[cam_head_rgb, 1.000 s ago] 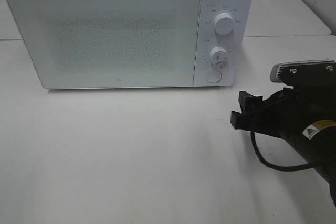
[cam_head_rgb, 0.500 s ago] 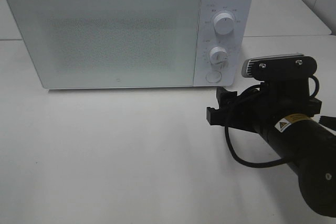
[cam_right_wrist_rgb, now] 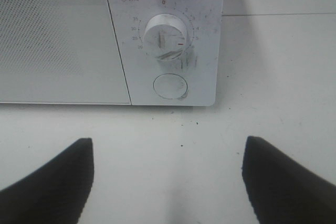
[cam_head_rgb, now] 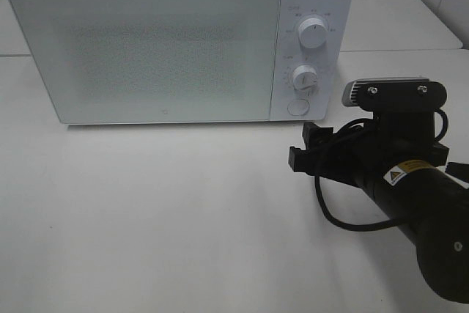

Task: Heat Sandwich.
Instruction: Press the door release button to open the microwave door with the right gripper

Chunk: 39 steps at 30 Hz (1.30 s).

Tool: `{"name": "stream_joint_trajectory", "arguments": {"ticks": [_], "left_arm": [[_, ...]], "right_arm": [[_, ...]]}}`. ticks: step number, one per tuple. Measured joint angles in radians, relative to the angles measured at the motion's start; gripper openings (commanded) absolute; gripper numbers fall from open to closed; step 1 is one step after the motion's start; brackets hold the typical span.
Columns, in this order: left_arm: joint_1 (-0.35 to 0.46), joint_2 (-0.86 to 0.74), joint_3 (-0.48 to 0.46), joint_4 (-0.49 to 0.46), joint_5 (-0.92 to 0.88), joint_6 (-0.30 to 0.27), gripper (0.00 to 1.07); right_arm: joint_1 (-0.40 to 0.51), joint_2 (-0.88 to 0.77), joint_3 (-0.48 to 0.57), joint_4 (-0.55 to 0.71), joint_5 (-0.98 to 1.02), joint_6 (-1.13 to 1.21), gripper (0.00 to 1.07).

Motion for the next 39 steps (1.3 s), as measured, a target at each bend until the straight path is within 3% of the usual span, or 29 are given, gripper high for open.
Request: {"name": "stream_joint_trajectory", "arguments": {"ticks": [5,29,34,39], "left_arm": [[0.0,0.0,0.0,0.0,0.0,0.0,0.98],[0.0,0.0,0.0,0.0,0.0,0.0,0.98],[0.0,0.0,0.0,0.0,0.0,0.0,0.98],[0.0,0.0,0.0,0.0,0.0,0.0,0.98]], "right_arm": [[0.0,0.0,0.0,0.0,0.0,0.125,0.75],[0.0,0.0,0.0,0.0,0.0,1.209,0.73],[0.0,0.0,0.0,0.0,0.0,1.41,0.65],[0.0,0.0,0.0,0.0,0.0,1.487,0.43]]}}
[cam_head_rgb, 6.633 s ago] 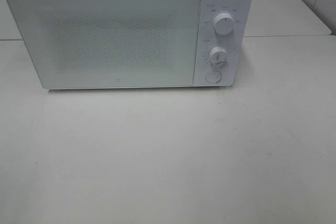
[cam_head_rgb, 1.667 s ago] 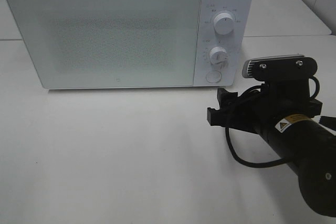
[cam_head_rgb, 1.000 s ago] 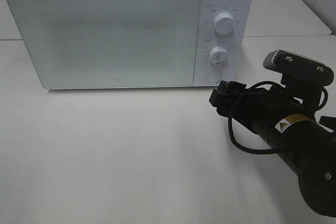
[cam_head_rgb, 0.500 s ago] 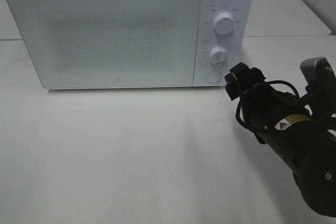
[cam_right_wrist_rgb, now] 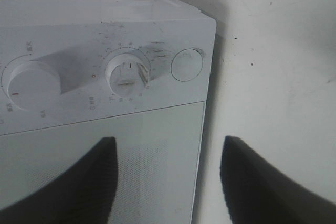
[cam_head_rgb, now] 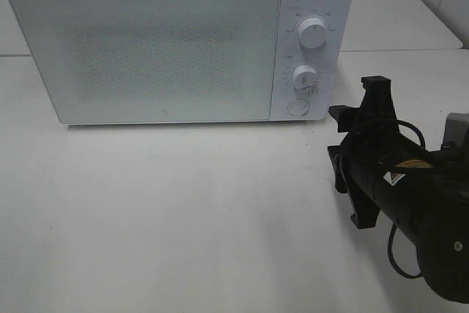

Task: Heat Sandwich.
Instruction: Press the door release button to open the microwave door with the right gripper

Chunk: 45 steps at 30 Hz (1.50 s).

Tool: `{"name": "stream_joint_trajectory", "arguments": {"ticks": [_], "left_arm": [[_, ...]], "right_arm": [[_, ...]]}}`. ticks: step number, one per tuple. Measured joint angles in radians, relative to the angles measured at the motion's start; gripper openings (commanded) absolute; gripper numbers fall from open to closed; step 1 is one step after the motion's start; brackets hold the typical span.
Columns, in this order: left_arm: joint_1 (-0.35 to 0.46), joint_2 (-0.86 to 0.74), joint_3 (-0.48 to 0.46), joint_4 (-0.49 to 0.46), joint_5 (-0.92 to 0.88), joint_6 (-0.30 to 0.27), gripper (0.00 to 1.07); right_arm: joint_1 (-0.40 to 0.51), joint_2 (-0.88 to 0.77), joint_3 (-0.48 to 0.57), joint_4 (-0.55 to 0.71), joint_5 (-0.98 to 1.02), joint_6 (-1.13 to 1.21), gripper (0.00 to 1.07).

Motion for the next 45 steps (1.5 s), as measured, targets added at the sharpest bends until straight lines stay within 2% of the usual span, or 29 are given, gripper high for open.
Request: {"name": "stream_joint_trajectory", "arguments": {"ticks": [1,2,3,6,27,33,45], "left_arm": [[0.0,0.0,0.0,0.0,0.0,0.0,0.98],[0.0,0.0,0.0,0.0,0.0,0.0,0.98],[0.0,0.0,0.0,0.0,0.0,0.0,0.98],[0.0,0.0,0.0,0.0,0.0,0.0,0.98],[0.0,0.0,0.0,0.0,0.0,0.0,0.98],[0.0,0.0,0.0,0.0,0.0,0.0,0.98],[0.0,0.0,0.0,0.0,0.0,0.0,0.98]], "right_arm": [[0.0,0.0,0.0,0.0,0.0,0.009,0.31],[0.0,0.0,0.0,0.0,0.0,0.011,0.24],[0.0,0.0,0.0,0.0,0.0,0.011,0.24],[0.0,0.0,0.0,0.0,0.0,0.015,0.0],[0.0,0.052,-0.016,0.0,0.028,0.071,0.0],[-0.003,0.117,-0.078,-0.011,0.028,0.076,0.0],[-0.109,0.219,-0.203,-0.095,0.09,0.076,0.0]]}}
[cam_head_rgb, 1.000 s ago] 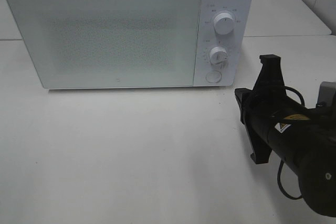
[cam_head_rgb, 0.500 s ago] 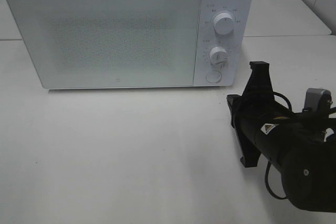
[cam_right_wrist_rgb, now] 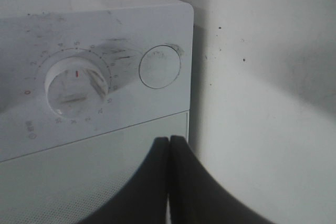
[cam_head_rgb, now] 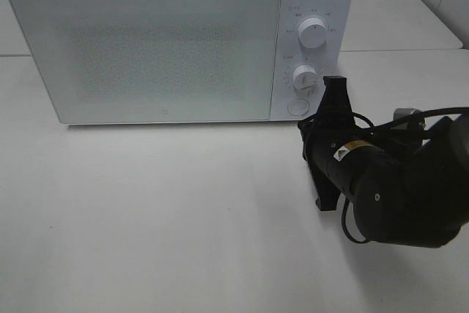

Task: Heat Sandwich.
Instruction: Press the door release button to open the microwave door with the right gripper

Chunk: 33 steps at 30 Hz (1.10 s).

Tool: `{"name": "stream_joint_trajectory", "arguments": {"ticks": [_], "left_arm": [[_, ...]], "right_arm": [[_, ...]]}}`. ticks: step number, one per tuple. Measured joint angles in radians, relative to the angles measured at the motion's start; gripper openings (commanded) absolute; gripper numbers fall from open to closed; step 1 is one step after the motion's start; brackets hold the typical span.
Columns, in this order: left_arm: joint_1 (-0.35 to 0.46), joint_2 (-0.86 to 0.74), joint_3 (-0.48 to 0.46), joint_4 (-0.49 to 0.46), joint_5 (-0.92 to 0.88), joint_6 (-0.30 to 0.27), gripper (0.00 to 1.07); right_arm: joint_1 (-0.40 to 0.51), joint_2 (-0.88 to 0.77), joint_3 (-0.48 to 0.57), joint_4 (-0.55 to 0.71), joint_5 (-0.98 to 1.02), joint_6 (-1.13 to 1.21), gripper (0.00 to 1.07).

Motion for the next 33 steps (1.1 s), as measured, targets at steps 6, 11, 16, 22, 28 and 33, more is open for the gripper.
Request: {"name": "stream_joint_trajectory", "arguments": {"ticks": [6,11,16,22,28,33], "left_arm": [[0.0,0.0,0.0,0.0,0.0,0.0,0.98],[0.0,0.0,0.0,0.0,0.0,0.0,0.98],[0.0,0.0,0.0,0.0,0.0,0.0,0.98],[0.0,0.0,0.0,0.0,0.0,0.0,0.98],[0.0,0.0,0.0,0.0,0.0,0.0,0.98],[0.0,0.0,0.0,0.0,0.0,0.0,0.98]], "right_arm": [[-0.06,0.051,-0.06,-0.038,0.036,0.0,0.0],[-0.093,0.08,-0.097,-0.058,0.044,0.0,0.0],[-0.13,0.112,-0.141,-0.092,0.056,0.0,0.0],[-0.155,0.15,-0.198,-0.122,0.075,0.0,0.0],[-0.176,0.187,-0.249,-0.133,0.105,-0.001,0.0],[-0.198,0.213,-0.285,-0.136,0.115,-0.009,0.0]]}}
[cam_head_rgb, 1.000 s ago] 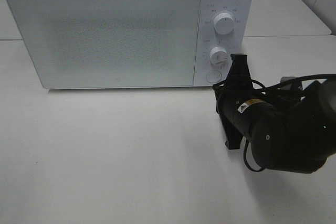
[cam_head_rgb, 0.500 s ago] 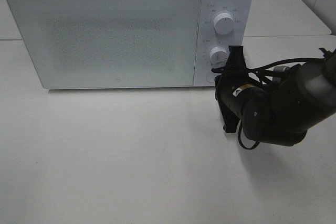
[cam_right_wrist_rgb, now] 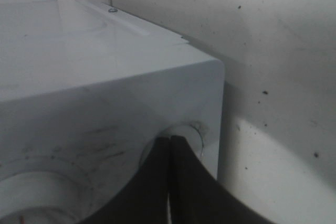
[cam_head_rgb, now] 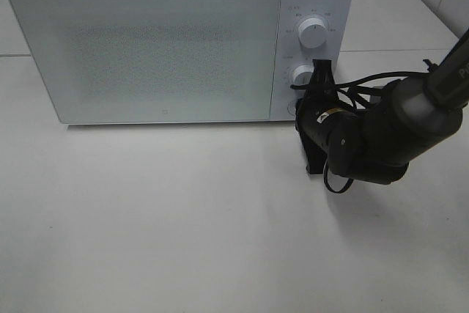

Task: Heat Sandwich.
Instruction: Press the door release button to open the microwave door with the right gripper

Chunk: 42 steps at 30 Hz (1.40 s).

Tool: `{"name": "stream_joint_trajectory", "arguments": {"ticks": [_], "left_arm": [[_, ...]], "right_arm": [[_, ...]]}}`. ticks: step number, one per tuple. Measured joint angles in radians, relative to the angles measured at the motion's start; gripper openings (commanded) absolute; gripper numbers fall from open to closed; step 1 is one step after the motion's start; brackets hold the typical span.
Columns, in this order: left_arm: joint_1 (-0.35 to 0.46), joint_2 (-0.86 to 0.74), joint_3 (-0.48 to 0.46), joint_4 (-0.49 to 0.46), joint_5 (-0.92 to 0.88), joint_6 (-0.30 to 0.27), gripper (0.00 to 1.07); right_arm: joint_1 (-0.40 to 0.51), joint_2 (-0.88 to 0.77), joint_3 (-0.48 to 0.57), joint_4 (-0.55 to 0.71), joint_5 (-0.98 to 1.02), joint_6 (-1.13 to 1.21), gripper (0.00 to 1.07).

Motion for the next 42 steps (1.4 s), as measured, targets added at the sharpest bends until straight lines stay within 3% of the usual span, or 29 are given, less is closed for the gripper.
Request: {"name": "stream_joint_trajectory", "arguments": {"ticks": [13,28,42], "left_arm": [[0.0,0.0,0.0,0.0,0.0,0.0,0.98],[0.0,0.0,0.0,0.0,0.0,0.0,0.98],[0.0,0.0,0.0,0.0,0.0,0.0,0.98]], "right_arm": [[-0.009,0.017,-0.039,0.012,0.051,-0.007,0.01],[-0.002,0.029,-0.039,0.015,-0.02,-0.011,0.01],[0.016,0.069,-0.094,0.091,-0.046,-0.096,0.0]]}}
